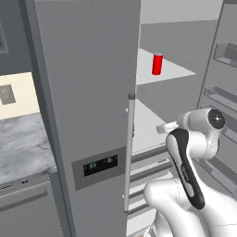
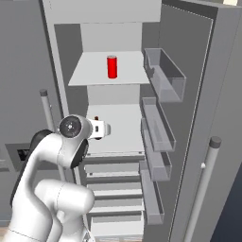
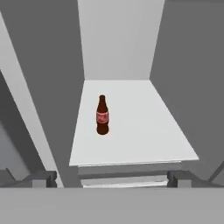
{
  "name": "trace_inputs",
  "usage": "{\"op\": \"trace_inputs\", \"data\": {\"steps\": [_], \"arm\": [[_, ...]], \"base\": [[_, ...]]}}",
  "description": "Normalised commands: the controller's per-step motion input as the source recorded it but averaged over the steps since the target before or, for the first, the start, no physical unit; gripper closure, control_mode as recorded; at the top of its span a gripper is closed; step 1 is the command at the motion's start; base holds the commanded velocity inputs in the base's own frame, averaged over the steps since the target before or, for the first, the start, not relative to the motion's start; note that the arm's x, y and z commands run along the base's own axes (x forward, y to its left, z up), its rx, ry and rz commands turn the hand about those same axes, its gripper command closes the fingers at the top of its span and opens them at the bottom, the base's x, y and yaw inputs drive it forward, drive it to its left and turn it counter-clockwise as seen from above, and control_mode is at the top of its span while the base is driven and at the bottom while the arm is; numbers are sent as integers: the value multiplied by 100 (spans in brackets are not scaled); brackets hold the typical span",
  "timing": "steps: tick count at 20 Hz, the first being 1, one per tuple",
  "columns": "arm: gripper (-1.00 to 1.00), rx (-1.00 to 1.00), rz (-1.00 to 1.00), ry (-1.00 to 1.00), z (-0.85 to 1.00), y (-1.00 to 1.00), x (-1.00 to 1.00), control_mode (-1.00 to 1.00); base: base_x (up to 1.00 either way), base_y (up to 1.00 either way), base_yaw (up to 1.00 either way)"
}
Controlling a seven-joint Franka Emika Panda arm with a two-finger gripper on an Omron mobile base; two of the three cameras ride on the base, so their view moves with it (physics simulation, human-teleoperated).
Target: Open the fridge, grab two sodas, and place both sodas inside the bowl with ice on the dining counter.
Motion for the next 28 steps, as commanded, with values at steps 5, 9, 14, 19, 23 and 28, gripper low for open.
{"op": "trace_inputs", "data": {"steps": [5, 9, 14, 19, 23, 28], "arm": [[-100, 0, 2, 0, -23, 16, 38, -100], [-100, 0, 2, -1, -15, 6, 33, -100], [-100, 2, 3, 0, -11, 0, 28, -100], [-100, 4, 2, -3, -7, -13, 16, -100], [-100, 2, 1, -1, -3, -15, 15, -100], [-100, 0, 2, 0, 0, -12, 15, -100]], "base": [[0, 0, 0], [0, 0, 0], [0, 0, 0], [0, 0, 0], [0, 0, 0], [0, 0, 0]]}}
